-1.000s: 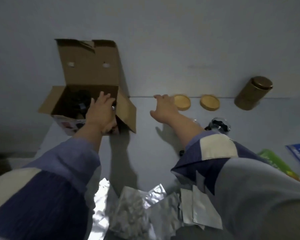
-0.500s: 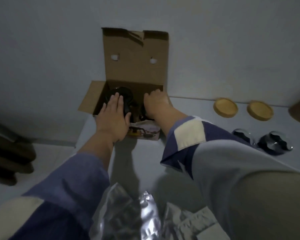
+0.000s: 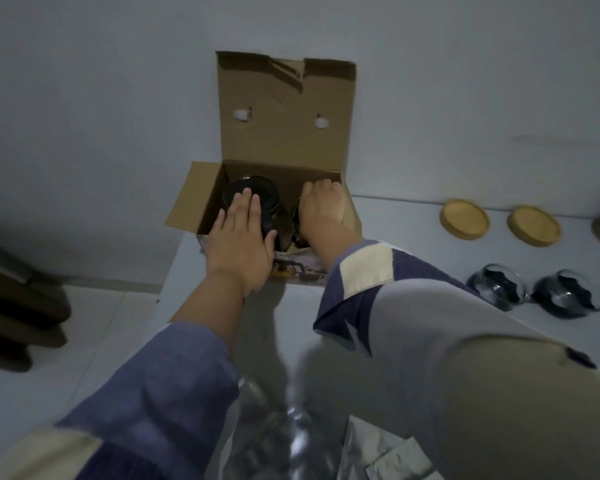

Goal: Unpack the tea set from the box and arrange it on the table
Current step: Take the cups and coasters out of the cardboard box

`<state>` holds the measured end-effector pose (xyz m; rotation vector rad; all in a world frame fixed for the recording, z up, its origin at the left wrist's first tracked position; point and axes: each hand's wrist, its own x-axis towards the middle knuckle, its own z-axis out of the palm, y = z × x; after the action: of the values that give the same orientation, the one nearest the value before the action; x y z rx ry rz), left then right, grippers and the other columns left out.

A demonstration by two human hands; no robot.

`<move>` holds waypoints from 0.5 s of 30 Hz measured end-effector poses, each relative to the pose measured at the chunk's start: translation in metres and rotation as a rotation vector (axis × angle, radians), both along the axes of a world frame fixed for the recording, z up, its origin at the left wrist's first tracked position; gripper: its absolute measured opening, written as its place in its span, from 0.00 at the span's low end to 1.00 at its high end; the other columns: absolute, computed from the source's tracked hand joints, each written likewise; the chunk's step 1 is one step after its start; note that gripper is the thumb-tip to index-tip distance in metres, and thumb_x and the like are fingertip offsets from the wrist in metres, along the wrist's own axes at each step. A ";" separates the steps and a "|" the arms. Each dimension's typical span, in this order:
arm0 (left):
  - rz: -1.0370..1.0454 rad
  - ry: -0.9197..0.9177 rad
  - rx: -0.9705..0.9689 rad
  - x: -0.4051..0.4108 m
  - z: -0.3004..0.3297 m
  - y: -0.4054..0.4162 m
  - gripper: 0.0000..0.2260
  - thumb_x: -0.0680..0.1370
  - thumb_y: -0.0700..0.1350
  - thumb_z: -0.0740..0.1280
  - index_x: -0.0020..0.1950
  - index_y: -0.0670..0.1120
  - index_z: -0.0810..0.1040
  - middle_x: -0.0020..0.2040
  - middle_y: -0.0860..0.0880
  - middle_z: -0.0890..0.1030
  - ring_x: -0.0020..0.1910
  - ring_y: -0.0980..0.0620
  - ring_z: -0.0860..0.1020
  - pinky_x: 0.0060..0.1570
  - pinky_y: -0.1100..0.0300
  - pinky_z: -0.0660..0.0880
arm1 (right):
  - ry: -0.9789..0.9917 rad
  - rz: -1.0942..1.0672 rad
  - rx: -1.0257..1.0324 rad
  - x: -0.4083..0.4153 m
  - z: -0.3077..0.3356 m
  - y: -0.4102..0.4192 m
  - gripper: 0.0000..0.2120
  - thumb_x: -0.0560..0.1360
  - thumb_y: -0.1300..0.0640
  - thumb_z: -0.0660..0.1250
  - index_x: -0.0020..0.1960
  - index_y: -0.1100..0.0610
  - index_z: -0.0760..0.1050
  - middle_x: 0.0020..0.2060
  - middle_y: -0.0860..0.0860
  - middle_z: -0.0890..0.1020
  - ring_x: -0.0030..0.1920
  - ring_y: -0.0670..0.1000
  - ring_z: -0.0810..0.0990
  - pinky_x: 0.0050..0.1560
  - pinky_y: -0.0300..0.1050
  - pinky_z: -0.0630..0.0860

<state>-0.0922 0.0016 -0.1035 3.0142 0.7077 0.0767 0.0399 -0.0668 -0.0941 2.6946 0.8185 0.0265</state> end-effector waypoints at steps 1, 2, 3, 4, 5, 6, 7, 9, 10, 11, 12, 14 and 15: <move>0.000 0.003 -0.001 0.000 0.000 0.000 0.29 0.82 0.54 0.46 0.78 0.42 0.42 0.79 0.45 0.43 0.78 0.49 0.44 0.77 0.53 0.45 | -0.010 0.011 0.034 -0.001 0.001 -0.001 0.30 0.71 0.49 0.69 0.68 0.59 0.63 0.63 0.58 0.72 0.62 0.57 0.72 0.59 0.47 0.68; 0.001 0.008 -0.002 -0.001 0.001 0.000 0.29 0.82 0.54 0.46 0.78 0.42 0.42 0.79 0.45 0.43 0.78 0.49 0.43 0.77 0.53 0.44 | -0.016 0.026 0.061 -0.003 0.004 -0.003 0.31 0.71 0.50 0.70 0.68 0.60 0.62 0.64 0.59 0.70 0.61 0.57 0.73 0.57 0.47 0.69; 0.002 0.014 -0.003 0.000 0.001 0.000 0.29 0.82 0.54 0.45 0.78 0.42 0.41 0.79 0.45 0.43 0.78 0.49 0.43 0.77 0.53 0.44 | -0.011 0.040 0.087 -0.005 0.007 -0.006 0.33 0.71 0.52 0.71 0.69 0.60 0.61 0.66 0.59 0.67 0.60 0.57 0.74 0.55 0.47 0.70; 0.003 0.019 -0.003 0.000 0.001 0.000 0.29 0.82 0.54 0.45 0.78 0.43 0.41 0.79 0.45 0.43 0.78 0.49 0.43 0.77 0.53 0.44 | 0.003 0.051 0.127 -0.006 0.011 -0.009 0.34 0.70 0.54 0.72 0.70 0.61 0.60 0.68 0.60 0.64 0.59 0.58 0.75 0.54 0.48 0.72; 0.004 0.023 0.000 0.000 0.001 0.000 0.29 0.82 0.54 0.45 0.78 0.43 0.41 0.79 0.45 0.42 0.78 0.49 0.43 0.77 0.53 0.45 | 0.020 0.056 0.181 -0.008 0.016 -0.012 0.35 0.69 0.56 0.73 0.70 0.61 0.60 0.70 0.60 0.61 0.58 0.59 0.75 0.53 0.49 0.73; 0.005 0.023 0.002 0.000 0.002 -0.001 0.29 0.82 0.54 0.45 0.78 0.43 0.41 0.79 0.45 0.43 0.78 0.49 0.43 0.77 0.53 0.45 | 0.028 0.060 0.234 -0.008 0.020 -0.015 0.35 0.69 0.57 0.74 0.70 0.61 0.60 0.71 0.61 0.60 0.59 0.60 0.75 0.54 0.49 0.73; 0.005 0.021 0.003 0.000 0.002 -0.001 0.29 0.82 0.54 0.45 0.78 0.43 0.41 0.79 0.45 0.43 0.78 0.49 0.43 0.77 0.53 0.45 | 0.019 0.071 0.276 -0.009 0.024 -0.018 0.35 0.68 0.58 0.75 0.69 0.61 0.61 0.71 0.60 0.60 0.59 0.60 0.74 0.55 0.50 0.73; 0.006 0.024 0.002 0.000 0.003 -0.002 0.29 0.82 0.55 0.46 0.78 0.43 0.42 0.79 0.45 0.43 0.78 0.49 0.43 0.76 0.53 0.45 | -0.021 0.097 0.332 -0.008 0.029 -0.024 0.36 0.66 0.57 0.76 0.68 0.60 0.63 0.68 0.58 0.64 0.60 0.60 0.73 0.56 0.50 0.72; 0.007 0.030 -0.003 0.000 0.005 -0.002 0.29 0.82 0.55 0.46 0.78 0.43 0.42 0.79 0.45 0.43 0.78 0.49 0.43 0.76 0.53 0.45 | -0.022 0.102 0.373 -0.007 0.031 -0.029 0.37 0.65 0.57 0.77 0.69 0.59 0.62 0.67 0.57 0.66 0.60 0.60 0.72 0.56 0.50 0.72; 0.005 0.036 -0.009 0.000 0.006 -0.002 0.29 0.82 0.55 0.46 0.78 0.43 0.42 0.79 0.45 0.43 0.78 0.49 0.43 0.76 0.53 0.45 | -0.003 0.097 0.428 -0.006 0.034 -0.035 0.38 0.65 0.56 0.77 0.69 0.58 0.62 0.66 0.56 0.68 0.61 0.59 0.72 0.57 0.50 0.71; 0.004 0.042 -0.017 0.000 0.007 -0.002 0.29 0.82 0.55 0.46 0.78 0.43 0.42 0.79 0.45 0.43 0.78 0.49 0.43 0.76 0.53 0.45 | 0.031 0.085 0.493 -0.005 0.037 -0.040 0.40 0.65 0.56 0.77 0.71 0.58 0.60 0.66 0.56 0.69 0.61 0.60 0.71 0.58 0.51 0.70; 0.000 0.052 -0.044 0.000 0.010 -0.003 0.29 0.82 0.55 0.47 0.78 0.43 0.43 0.79 0.46 0.43 0.78 0.48 0.43 0.77 0.52 0.45 | 0.108 0.041 0.639 -0.006 0.043 -0.052 0.41 0.65 0.54 0.77 0.71 0.58 0.59 0.66 0.56 0.69 0.62 0.60 0.70 0.60 0.52 0.70; 0.004 0.055 -0.063 0.000 0.012 -0.004 0.29 0.82 0.55 0.48 0.78 0.43 0.43 0.79 0.46 0.44 0.78 0.48 0.43 0.77 0.51 0.45 | 0.142 0.008 0.715 -0.007 0.045 -0.058 0.42 0.65 0.53 0.77 0.71 0.58 0.59 0.66 0.55 0.70 0.62 0.60 0.69 0.60 0.52 0.71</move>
<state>-0.0918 -0.0019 -0.0919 2.9656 0.7064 -0.0282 0.0327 -0.1253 -0.0488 3.3904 1.0102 0.1593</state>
